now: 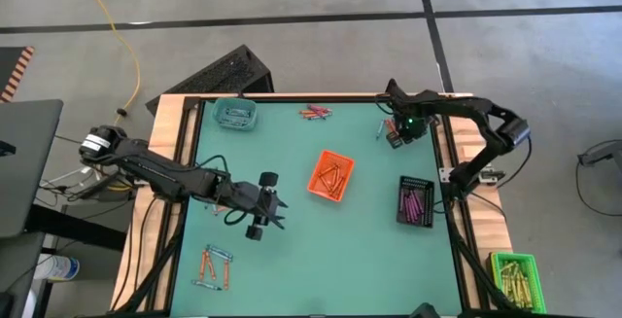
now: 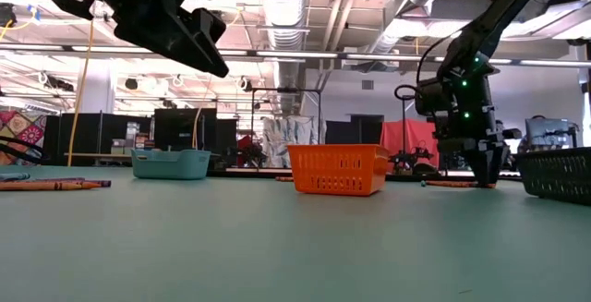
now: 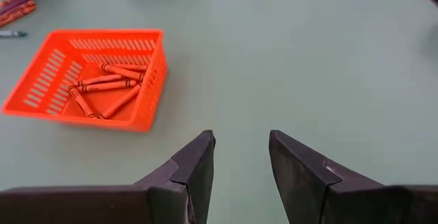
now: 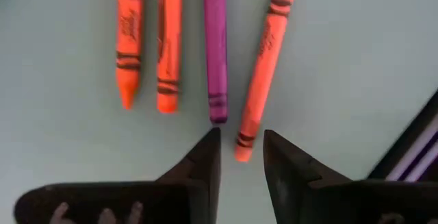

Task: Sort crayons
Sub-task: Put the orange crayon into the orange bin

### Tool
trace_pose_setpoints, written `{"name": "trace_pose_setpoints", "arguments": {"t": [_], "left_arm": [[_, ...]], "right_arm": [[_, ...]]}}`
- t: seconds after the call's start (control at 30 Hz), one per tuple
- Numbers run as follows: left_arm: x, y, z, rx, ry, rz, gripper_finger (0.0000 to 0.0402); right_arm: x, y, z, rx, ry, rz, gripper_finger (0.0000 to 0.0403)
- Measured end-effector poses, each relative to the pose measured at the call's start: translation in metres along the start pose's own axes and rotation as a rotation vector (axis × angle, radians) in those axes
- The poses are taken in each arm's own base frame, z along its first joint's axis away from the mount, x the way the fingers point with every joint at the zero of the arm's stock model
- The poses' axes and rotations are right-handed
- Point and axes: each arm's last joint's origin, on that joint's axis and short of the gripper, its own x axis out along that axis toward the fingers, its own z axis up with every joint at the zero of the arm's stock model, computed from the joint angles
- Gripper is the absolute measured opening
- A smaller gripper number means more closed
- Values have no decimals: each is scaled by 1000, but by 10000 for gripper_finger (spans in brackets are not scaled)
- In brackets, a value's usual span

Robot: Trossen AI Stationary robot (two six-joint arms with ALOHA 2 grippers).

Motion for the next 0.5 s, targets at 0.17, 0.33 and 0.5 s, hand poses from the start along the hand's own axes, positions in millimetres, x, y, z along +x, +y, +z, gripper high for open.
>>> {"name": "trace_pose_setpoints", "arguments": {"t": [0.17, 0.33, 0.5], "left_arm": [[0, 0, 0, 2, -3, 2, 132], [0, 0, 0, 4, -4, 1, 132], [0, 0, 0, 4, -4, 1, 132]], "right_arm": [[0, 2, -1, -13, 4, -18, 107], [0, 2, -1, -13, 4, -19, 105], [0, 2, 0, -13, 2, -19, 71]]}}
